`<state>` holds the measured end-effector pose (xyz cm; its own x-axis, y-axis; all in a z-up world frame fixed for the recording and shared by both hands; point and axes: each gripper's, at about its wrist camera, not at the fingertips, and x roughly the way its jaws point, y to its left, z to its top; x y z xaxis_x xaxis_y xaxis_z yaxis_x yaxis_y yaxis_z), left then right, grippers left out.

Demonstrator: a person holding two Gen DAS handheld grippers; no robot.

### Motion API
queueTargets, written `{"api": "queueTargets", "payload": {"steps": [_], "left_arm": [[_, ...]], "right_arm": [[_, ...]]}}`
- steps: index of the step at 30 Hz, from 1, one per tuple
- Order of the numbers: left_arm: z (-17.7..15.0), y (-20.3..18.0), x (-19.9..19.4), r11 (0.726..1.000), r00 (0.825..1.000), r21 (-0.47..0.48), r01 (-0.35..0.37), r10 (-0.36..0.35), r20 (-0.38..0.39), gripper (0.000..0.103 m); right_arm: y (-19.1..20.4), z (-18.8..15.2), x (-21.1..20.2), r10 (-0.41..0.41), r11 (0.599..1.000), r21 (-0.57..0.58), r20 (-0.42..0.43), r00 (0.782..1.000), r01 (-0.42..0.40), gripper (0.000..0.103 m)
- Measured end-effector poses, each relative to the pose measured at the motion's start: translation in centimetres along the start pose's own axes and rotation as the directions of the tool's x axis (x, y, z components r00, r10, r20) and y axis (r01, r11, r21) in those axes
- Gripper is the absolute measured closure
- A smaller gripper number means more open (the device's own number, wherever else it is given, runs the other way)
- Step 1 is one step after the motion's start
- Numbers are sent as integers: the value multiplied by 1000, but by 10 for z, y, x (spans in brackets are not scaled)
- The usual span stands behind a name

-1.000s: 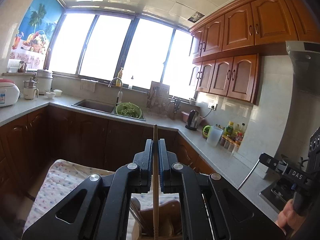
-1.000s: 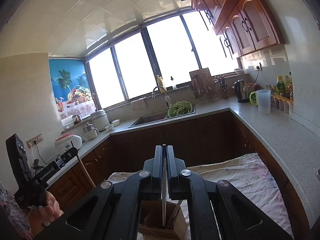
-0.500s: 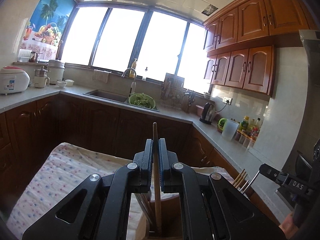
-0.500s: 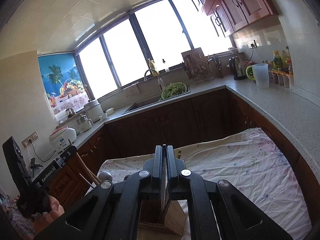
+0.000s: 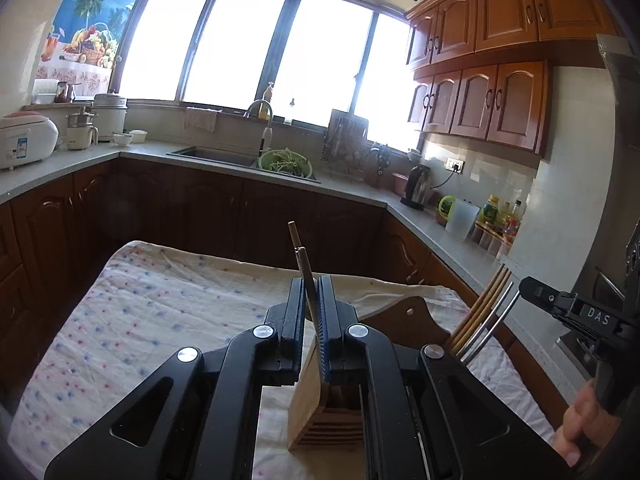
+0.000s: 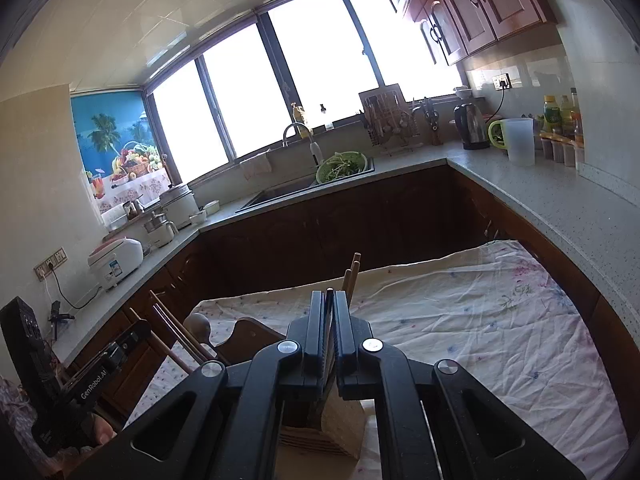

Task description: Organize utensils

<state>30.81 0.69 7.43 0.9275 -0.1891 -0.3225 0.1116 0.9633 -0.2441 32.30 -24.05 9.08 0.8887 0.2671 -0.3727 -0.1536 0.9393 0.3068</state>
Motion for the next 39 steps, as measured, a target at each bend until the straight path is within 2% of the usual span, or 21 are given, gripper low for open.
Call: {"api": "queueTargets", "payload": {"steps": [11, 14, 16, 17, 18, 20, 22, 24, 25, 28, 39], "left_arm": [[5, -1, 2, 1000, 1000, 5, -1, 2, -31, 97], [7, -1, 2, 1000, 999, 4, -3, 3, -43, 96], [7, -1, 1, 1000, 999, 4, 9, -9, -53, 92], [7, -1, -1, 1000, 999, 5, 14, -13, -52, 83], [7, -2, -4, 1000, 999, 7, 6, -6, -49, 67], [6, -2, -12, 1000, 1000, 3, 1, -1, -25, 52], [5, -3, -20, 1000, 1000, 9, -10, 10, -16, 44], [2, -4, -26, 999, 999, 19, -34, 34, -16, 23], [0, -3, -29, 999, 999, 21, -41, 41, -10, 21], [-6, -1, -34, 998, 998, 27, -60, 61, -27, 16], [-28, 3, -60, 997, 996, 33, -63, 65, -69, 16]], "right_arm": [[-9, -2, 5, 3, 999, 40, -24, 1000, -2, 98], [-11, -3, 7, 18, 998, 60, -32, 999, -17, 93], [-12, -3, 3, 23, 997, 70, -22, 999, -22, 87], [-13, -4, 1, 27, 997, 74, -16, 1000, -25, 76], [-13, -3, -1, 30, 997, 77, -10, 999, -30, 63], [-13, -3, -8, 38, 996, 81, 9, 999, -38, 47], [-12, -3, -14, 41, 995, 85, 27, 999, -43, 36], [-14, -5, -19, 45, 994, 94, 41, 998, -49, 9], [-14, -6, -22, 45, 994, 98, 47, 998, -50, 6], [-16, -13, -26, 47, 994, 101, 47, 998, -52, 6], [-15, -38, -42, 61, 991, 118, 16, 998, -62, 6]]}}
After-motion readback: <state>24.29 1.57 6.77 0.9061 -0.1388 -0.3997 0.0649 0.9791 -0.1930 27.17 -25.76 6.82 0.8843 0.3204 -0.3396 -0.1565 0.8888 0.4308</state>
